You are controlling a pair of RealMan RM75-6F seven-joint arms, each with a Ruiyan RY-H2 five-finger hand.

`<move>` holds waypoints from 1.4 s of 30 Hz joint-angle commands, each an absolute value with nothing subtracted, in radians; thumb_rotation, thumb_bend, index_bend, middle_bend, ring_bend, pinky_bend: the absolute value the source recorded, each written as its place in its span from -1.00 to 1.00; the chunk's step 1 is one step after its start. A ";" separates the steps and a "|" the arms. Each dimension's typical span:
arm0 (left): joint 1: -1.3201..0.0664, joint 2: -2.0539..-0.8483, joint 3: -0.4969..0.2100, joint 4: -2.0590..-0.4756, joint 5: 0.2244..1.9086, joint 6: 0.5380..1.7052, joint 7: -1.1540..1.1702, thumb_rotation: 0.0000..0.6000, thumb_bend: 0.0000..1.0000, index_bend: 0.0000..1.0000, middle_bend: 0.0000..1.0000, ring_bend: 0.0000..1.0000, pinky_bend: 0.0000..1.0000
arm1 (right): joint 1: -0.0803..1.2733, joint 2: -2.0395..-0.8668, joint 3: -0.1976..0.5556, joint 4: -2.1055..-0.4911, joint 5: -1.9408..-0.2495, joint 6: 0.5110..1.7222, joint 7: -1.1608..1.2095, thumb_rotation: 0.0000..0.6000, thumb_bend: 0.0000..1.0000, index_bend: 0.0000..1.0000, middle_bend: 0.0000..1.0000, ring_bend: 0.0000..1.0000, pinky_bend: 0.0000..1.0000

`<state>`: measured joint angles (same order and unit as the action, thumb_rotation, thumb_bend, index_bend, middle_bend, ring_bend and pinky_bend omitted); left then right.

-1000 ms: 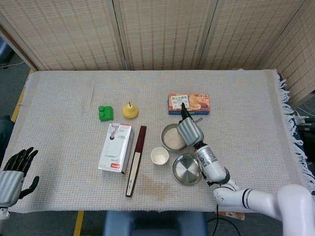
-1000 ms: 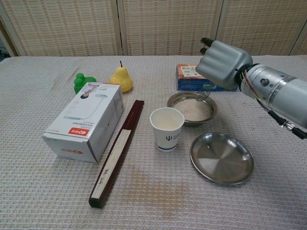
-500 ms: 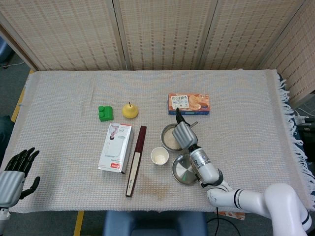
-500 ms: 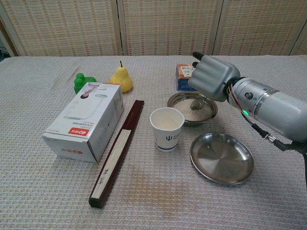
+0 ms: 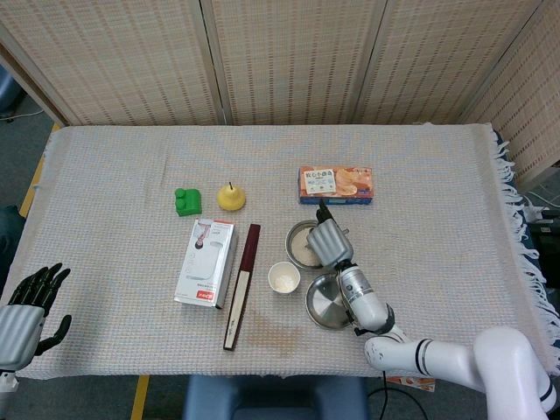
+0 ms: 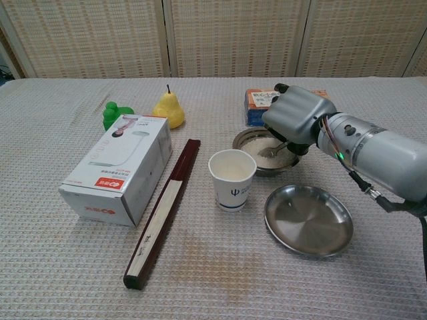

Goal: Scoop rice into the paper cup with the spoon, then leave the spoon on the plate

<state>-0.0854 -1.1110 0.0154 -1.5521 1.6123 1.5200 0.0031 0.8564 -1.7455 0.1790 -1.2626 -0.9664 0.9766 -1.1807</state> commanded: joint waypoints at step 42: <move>-0.086 -1.114 0.016 -1.557 1.608 1.513 0.016 1.00 -0.14 -1.00 -1.00 -1.00 -0.77 | 0.795 -1.618 0.230 -1.407 -0.985 0.997 -0.665 1.00 -0.29 0.78 0.08 -0.66 -0.93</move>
